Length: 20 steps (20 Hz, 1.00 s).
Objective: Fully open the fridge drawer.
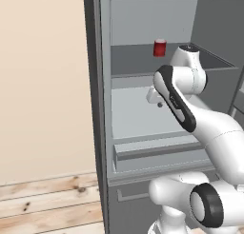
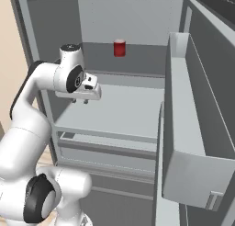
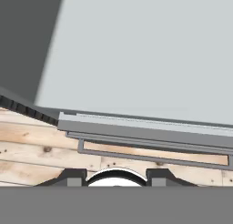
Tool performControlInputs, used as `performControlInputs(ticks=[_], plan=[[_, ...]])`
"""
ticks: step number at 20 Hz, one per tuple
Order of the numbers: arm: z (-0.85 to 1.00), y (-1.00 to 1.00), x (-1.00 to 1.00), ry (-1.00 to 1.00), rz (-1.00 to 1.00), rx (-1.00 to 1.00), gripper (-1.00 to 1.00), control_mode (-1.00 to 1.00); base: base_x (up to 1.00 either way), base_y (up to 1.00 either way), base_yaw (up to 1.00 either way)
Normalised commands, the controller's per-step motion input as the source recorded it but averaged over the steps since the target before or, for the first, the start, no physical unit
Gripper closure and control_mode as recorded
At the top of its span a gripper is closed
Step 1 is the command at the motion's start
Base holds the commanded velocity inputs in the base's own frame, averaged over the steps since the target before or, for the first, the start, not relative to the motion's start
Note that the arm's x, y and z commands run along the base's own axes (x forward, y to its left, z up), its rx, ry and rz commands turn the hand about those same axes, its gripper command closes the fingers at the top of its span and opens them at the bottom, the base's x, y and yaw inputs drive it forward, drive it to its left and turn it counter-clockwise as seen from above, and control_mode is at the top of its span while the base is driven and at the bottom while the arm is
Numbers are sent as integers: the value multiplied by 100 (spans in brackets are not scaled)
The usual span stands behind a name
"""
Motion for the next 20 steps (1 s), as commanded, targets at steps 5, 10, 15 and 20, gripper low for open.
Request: performControlInputs(ticks=[5,10,15,20], plan=[[0,0,-8,-1,0,0,-100,-100,0,0,0],[-3,0,-15,0,0,0,-100,-100,0,0,0],[-34,-15,-36,2,0,0,-100,-100,0,0,0],[-52,-35,-47,3,-1,0,-100,-100,0,0,0]])
